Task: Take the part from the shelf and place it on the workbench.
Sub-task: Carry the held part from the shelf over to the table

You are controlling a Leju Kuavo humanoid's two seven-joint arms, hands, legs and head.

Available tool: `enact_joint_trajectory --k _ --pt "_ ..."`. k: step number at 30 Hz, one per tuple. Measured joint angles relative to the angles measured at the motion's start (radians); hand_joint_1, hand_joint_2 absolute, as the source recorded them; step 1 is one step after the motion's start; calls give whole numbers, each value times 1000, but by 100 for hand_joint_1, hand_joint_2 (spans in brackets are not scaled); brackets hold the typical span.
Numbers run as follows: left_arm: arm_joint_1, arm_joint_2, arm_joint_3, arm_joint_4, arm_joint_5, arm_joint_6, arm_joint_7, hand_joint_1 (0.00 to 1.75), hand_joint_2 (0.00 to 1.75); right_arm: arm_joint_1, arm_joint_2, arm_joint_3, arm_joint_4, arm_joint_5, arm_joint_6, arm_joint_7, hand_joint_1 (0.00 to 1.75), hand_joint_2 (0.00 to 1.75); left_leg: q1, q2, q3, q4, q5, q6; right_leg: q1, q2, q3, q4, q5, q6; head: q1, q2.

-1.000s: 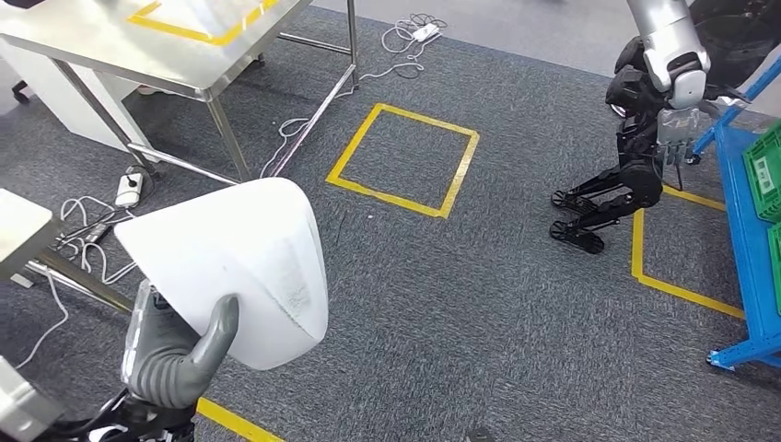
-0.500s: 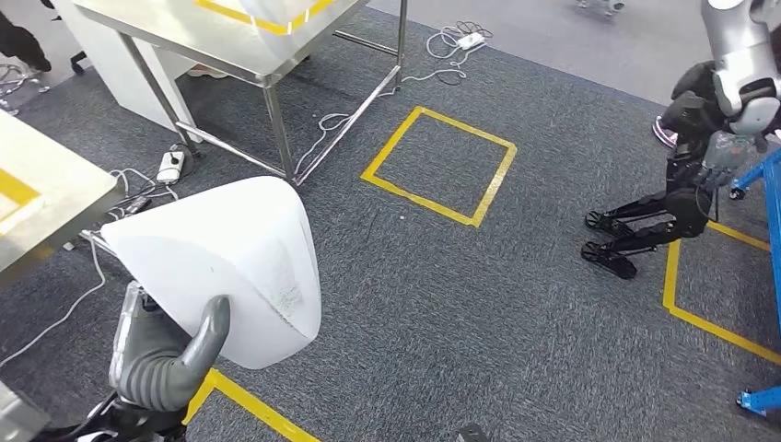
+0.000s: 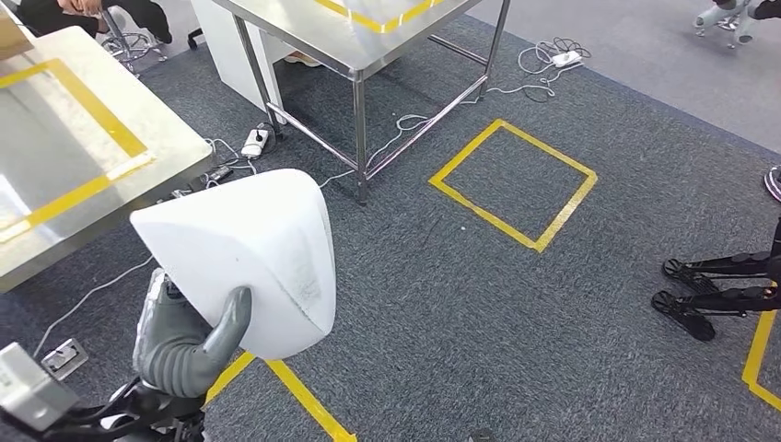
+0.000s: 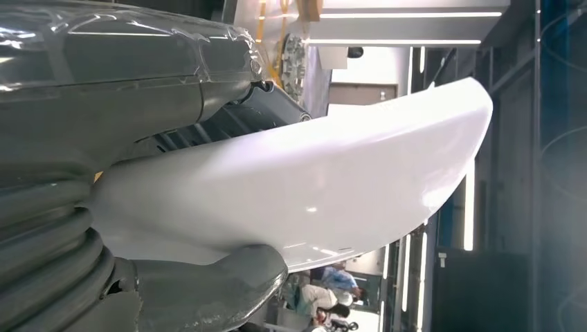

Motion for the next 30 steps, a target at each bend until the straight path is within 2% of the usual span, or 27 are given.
enact_joint_trajectory --k 1,2,3,4,5,6,7,8,9,10,11,13,15,17,18,19,20,21,22,24,26,28,29,30 --pt "0 0 0 0 0 0 0 175 175 0 1 0 0 0 0 0 0 175 1 38 -18 38 -28 -4 -3 -12 4 -11 6 1 -6 0" --pt "-1 0 0 1 0 1 0 175 175 2 2 0 0 1 -1 0 0 175 4 59 -43 90 -61 -12 -4 -23 4 -15 8 1 -13 0" --pt "-1 1 1 2 0 2 0 175 175 5 2 0 0 2 -1 0 0 175 10 59 -70 148 -88 -19 -6 -36 4 -15 8 1 -18 0" --pt "1 1 1 2 0 5 0 175 175 7 3 0 1 3 -1 0 0 175 15 56 -89 190 -100 -27 -8 -49 4 -14 7 4 -21 0" --pt "2 2 1 2 0 8 0 175 175 9 4 0 1 5 -1 0 0 175 20 55 -93 203 -94 -35 -12 -63 4 -11 4 8 -25 0" --pt "3 3 1 2 0 11 0 175 175 9 6 0 1 7 -1 1 0 175 25 59 -77 178 -70 -44 -16 -75 4 -7 0 14 -29 0" --pt "4 4 2 2 0 13 0 175 175 8 8 0 2 8 -2 2 0 175 29 77 -46 123 -37 -53 -21 -85 4 2 -7 22 -33 0" --pt "5 6 2 2 0 14 1 175 175 7 9 0 2 10 -3 3 0 175 29 105 -13 67 -15 -60 -23 -94 3 12 -15 31 -40 0" --pt "7 7 3 1 0 14 1 175 175 5 10 0 2 10 -4 4 0 175 29 130 12 22 -1 -59 -22 -100 2 25 -24 41 -47 0" --pt "10 9 4 0 0 15 2 175 175 3 10 0 3 11 -5 4 0 175 27 148 25 -2 1 -50 -21 -106 2 35 -31 48 -48 0" --pt "12 10 5 -2 1 16 3 175 175 2 10 1 3 11 -6 5 0 175 24 153 27 -6 -5 -38 -20 -112 3 40 -36 53 -48 0" --pt "16 12 8 -6 2 19 4 175 175 0 12 1 3 12 -8 5 0 175 23 132 24 -6 -3 -14 -22 -123 6 41 -40 60 -40 0" --pt "16 14 11 -11 2 21 4 175 175 1 13 1 3 12 -9 6 0 175 23 107 22 -7 2 -2 -28 -99 -2 70 -69 66 -35 0" --pt "16 16 13 -16 2 21 5 175 175 5 14 1 3 12 -10 6 0 175 22 80 19 -8 5 7 -30 -55 -43 176 -136 69 -24 0" --pt "16 16 14 -17 3 21 6 175 175 7 15 1 3 12 -10 6 0 175 20 66 18 -8 7 11 -30 -44 -72 244 -167 68 -18 0" --pt "17 17 15 -17 3 21 6 175 175 10 16 1 4 12 -10 6 0 175 17 51 16 -8 8 14 -29 -39 -97 298 -184 65 -11 0" --pt "17 18 17 -17 3 21 6 175 175 12 17 1 4 12 -10 6 0 175 14 35 16 -8 10 17 -27 -36 -109 321 -182 60 -5 0" --pt "18 19 18 -17 3 21 7 175 175 12 18 1 4 12 -10 6 0 175 11 18 15 -8 11 18 -24 -32 -105 306 -159 52 0 0" --pt "18 20 18 -18 4 21 8 175 175 12 19 1 4 12 -10 6 0 175 9 3 15 -8 13 20 -20 -25 -87 258 -123 41 4 0" --pt "18 22 19 -22 6 21 10 175 175 11 20 1 4 13 -11 6 0 175 7 -25 14 -9 17 19 -11 16 -37 130 -57 15 5 0" --pt "18 23 19 -25 8 21 12 175 175 9 19 1 4 13 -11 6 0 175 13 -49 7 -10 25 11 -4 46 -10 61 -35 0 4 0" --pt "20 25 20 -28 10 21 14 175 175 6 20 1 4 14 -12 8 0 175 16 -67 1 -16 34 -4 -4 36 -4 44 -31 0 9 0" --pt "21 27 20 -31 11 21 15 175 175 2 21 1 4 14 -12 8 0 175 14 -50 -3 -16 33 -9 -6 25 0 30 -24 2 11 0" --pt "21 30 22 -33 11 21 16 175 175 0 23 1 4 14 -13 9 0 175 11 -21 -11 -5 21 -14 -9 14 5 15 -15 4 8 0"
